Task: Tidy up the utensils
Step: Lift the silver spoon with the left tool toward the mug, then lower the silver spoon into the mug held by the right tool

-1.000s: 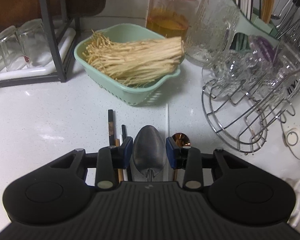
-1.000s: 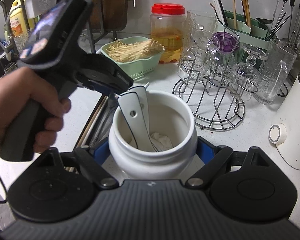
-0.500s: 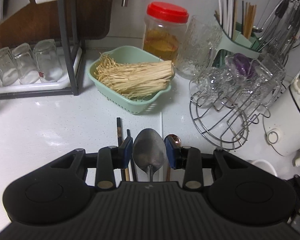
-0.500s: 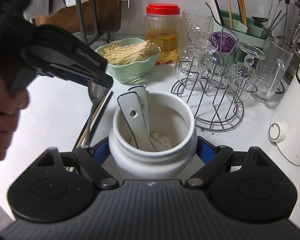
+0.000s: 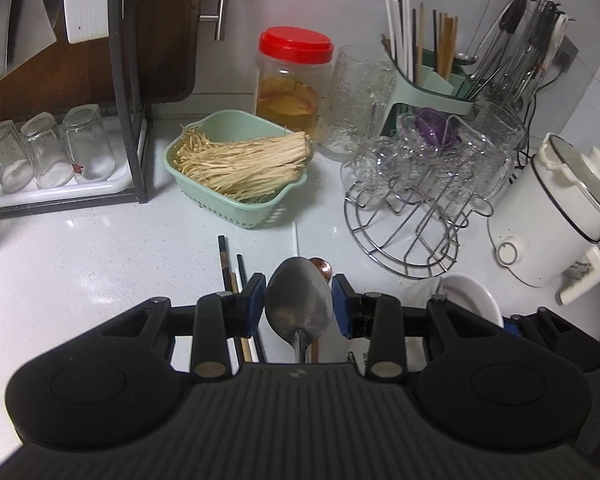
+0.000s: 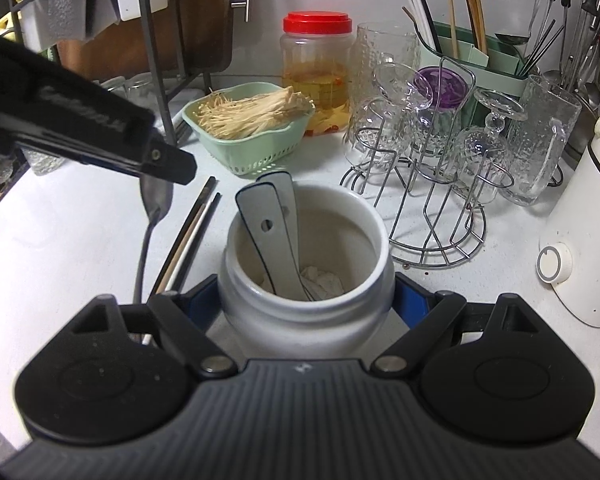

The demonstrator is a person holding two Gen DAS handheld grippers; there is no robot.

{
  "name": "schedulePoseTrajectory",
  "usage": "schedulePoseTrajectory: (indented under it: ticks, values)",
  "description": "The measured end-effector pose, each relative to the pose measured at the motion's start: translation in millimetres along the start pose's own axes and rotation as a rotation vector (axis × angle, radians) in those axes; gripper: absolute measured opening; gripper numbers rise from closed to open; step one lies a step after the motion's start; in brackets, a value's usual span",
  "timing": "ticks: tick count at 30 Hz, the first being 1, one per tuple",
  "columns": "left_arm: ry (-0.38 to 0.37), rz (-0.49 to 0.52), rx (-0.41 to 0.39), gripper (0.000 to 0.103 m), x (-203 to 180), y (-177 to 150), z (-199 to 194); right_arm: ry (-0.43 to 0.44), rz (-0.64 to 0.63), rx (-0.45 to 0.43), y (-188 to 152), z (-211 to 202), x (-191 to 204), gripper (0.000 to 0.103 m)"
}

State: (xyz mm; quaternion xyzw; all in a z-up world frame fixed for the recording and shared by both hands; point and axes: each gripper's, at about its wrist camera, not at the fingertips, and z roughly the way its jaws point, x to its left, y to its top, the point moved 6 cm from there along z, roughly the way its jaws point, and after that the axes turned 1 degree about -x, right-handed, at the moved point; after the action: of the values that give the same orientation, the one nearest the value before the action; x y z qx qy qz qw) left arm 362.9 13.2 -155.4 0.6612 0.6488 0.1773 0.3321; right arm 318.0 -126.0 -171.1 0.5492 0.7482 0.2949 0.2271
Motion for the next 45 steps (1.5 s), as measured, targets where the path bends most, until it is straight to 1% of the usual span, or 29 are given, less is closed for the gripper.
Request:
schedulePoseTrajectory:
  ticks: [6, 10, 16, 26, 31, 35, 39, 45]
  values:
    - [-0.01, -0.01, -0.019, 0.041, 2, 3, -13, -0.017, 0.01, -0.005, 0, 1, 2, 0.091]
    - [-0.014, -0.011, -0.041, 0.041, 3, 11, -24, -0.023, 0.015, -0.005, 1, 1, 2, 0.091]
    - [-0.028, 0.015, -0.092, 0.041, -5, 31, -44, -0.022, 0.008, -0.004, 0, 0, 3, 0.091]
    - [-0.066, 0.072, -0.176, 0.041, -33, 74, -68, -0.02, 0.007, -0.002, 1, 1, 2, 0.091]
    - [-0.093, 0.108, -0.203, 0.041, -52, 92, -66, -0.02, 0.007, -0.002, 1, 1, 2, 0.091]
    - [-0.129, 0.134, -0.211, 0.041, -73, 101, -61, -0.016, 0.005, -0.005, 0, 1, 3, 0.091]
    - [-0.16, 0.165, -0.212, 0.041, -95, 103, -52, -0.009, -0.002, -0.008, -1, 1, 2, 0.091]
    - [-0.202, 0.186, -0.197, 0.041, -113, 95, -38, 0.002, -0.012, -0.013, 0, 2, 3, 0.091]
